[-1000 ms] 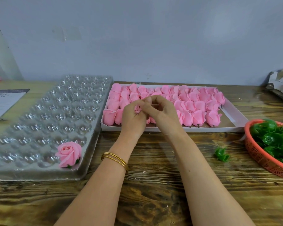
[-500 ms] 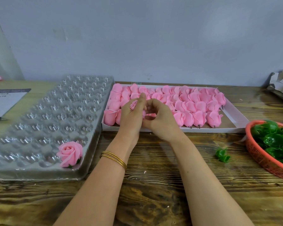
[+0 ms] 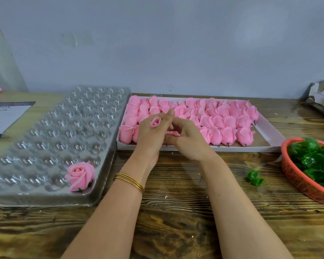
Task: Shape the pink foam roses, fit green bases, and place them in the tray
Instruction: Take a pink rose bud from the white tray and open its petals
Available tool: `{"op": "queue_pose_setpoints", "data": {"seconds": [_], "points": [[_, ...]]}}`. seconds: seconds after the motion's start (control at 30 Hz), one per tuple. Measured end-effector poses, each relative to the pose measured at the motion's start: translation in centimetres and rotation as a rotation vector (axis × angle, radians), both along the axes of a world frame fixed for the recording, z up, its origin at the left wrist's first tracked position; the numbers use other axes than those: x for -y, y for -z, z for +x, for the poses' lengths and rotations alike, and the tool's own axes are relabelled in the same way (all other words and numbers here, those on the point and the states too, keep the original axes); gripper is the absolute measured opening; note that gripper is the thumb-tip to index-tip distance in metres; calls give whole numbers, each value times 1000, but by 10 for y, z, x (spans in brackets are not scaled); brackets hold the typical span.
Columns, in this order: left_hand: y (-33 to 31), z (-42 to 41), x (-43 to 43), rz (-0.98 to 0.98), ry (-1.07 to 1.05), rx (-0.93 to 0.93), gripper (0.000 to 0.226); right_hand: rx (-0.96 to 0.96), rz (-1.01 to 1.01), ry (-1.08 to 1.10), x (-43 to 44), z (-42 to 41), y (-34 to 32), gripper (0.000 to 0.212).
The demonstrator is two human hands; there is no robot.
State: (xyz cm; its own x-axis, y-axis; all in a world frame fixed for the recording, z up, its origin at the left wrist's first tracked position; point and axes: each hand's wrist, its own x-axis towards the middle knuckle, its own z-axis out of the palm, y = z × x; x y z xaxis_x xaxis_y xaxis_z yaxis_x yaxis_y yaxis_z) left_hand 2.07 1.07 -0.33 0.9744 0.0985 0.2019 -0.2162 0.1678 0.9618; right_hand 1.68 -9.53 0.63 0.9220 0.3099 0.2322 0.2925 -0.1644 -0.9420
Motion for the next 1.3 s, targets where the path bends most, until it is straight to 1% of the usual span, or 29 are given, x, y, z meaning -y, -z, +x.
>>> {"op": "queue_pose_setpoints", "data": {"seconds": [0.1,0.2,0.3,0.33,0.43,0.47,0.57,0.63,0.73,0.83,0.93,1.03,1.07,1.13,1.2,1.23,1.3], "points": [[3,3,0,-3,-7,4,45,7,15,-1,-1,-1,-1,28],[5,6,1,-40,-14,-1,45,28,32,37,-2,-1,-1,34],[7,8,1,-86,-13,-21,41,30,32,61,-4,-1,0,38],[8,8,1,-89,-12,-24,41,30,28,72,-4,0,1,37],[9,8,1,-69,-9,-9,53,45,12,99,-4,2,2,31],[8,7,2,-59,-5,3,52,56,11,99,-4,2,3,29],[6,6,1,-22,9,34,31,61,31,72,-3,2,2,29],[6,5,0,22,11,58,27,40,36,33,-2,1,2,30],[6,5,-2,54,21,83,34,-6,46,-11,0,2,3,28],[9,7,-2,52,21,85,41,-7,36,-27,1,2,2,26],[12,10,-2,20,-3,73,41,-1,31,10,0,1,0,28],[12,11,-2,-26,4,26,42,19,26,48,-1,1,0,34],[12,11,-1,-43,3,13,46,27,27,59,-2,1,1,35],[12,12,0,-61,-1,3,54,43,30,80,-3,2,2,34],[10,11,1,-62,-5,9,56,54,40,97,-4,3,3,30],[9,10,2,-54,-1,13,54,59,44,99,-5,4,4,29],[9,10,2,-29,12,32,40,66,49,85,-4,4,4,31]]}}
